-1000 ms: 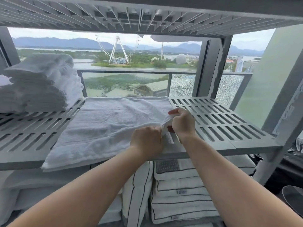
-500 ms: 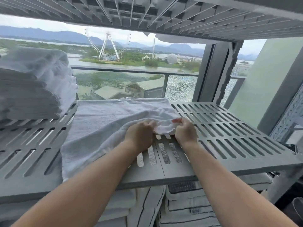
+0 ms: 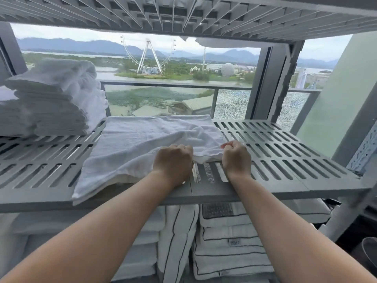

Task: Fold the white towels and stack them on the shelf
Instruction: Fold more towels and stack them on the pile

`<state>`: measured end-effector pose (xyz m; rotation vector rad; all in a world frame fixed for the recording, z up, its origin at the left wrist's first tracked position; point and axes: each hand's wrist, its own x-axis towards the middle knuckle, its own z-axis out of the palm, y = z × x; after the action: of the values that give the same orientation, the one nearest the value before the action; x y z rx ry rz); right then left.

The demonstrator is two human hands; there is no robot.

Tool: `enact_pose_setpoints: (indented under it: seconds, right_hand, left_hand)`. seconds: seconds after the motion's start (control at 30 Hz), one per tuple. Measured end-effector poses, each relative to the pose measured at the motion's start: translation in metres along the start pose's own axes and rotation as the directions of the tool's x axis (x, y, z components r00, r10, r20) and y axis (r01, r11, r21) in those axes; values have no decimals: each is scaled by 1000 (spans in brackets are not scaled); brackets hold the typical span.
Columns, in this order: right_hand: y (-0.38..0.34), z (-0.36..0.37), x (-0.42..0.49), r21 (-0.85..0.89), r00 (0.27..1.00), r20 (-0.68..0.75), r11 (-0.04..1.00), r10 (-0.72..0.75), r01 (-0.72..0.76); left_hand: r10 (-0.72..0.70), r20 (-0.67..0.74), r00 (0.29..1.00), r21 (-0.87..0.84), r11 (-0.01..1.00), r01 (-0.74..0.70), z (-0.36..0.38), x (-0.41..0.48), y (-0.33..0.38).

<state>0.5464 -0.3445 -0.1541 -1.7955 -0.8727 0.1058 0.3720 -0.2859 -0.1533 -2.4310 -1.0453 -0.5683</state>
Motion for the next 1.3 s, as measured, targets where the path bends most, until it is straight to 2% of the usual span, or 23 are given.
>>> enact_pose_setpoints:
  seconds: [0.13, 0.2, 0.27, 0.37, 0.43, 0.53, 0.67, 0.77, 0.83, 0.97, 1.07, 1.17, 1.23, 1.3]
  right_hand:
    - [4, -21, -18, -26, 1000, 29, 1000, -4, 5]
    - [7, -30, -26, -30, 999, 37, 999, -20, 21]
    - [10, -40, -31, -46, 999, 23, 999, -29, 30]
    - [14, -53, -37, -54, 1000, -1, 998, -23, 23]
    - [17, -59, -39, -23, 1000, -1, 1000, 6, -6]
    - [17, -64, -42, -26, 999, 22, 999, 32, -32]
    - [15, -65, -46, -106, 993, 118, 994, -26, 39]
    - [13, -64, -48, -141, 986, 149, 986, -71, 93]
    - [12, -63, -49, -168, 987, 136, 980, -88, 111]
    - [8, -60, -48, -167, 987, 133, 980, -85, 107]
    - [3, -58, -49, -61, 992, 118, 997, -45, 52]
    - [1, -58, -55, 110, 1000, -1, 994, -25, 25]
    - [4, -61, -58, -1, 995, -44, 996, -91, 91]
    - [10, -64, -61, -268, 982, -21, 947, -188, 176]
  left_hand:
    - [4, 0, 1000, -45, 999, -4, -6, -15, 10]
    - [69, -2, 998, -61, 996, -69, -9, -24, 14]
    - [102, 9, 995, -151, 984, -99, -12, -33, 15]
    - [17, 72, 997, -301, 954, 6, -22, -36, 14]
    - [-14, 103, 995, -327, 944, 47, -26, -36, 16]
    - [-45, 69, 997, -287, 956, 63, -28, -34, 23]
    - [-18, 47, 999, -238, 971, 28, -31, -38, 27]
    - [102, -15, 995, -2, 995, -102, -33, -48, 20]
    - [155, -8, 988, 135, 979, -153, -37, -57, 12]
    - [123, 30, 992, 171, 977, -126, -46, -67, -11]
    - [99, 59, 993, 136, 985, -106, -49, -71, -21]
    - [102, 26, 994, 115, 988, -104, -51, -76, -15]
    - [89, -4, 996, 76, 993, -88, -50, -81, -12]
    - [87, -22, 996, 54, 995, -86, -49, -85, -13]
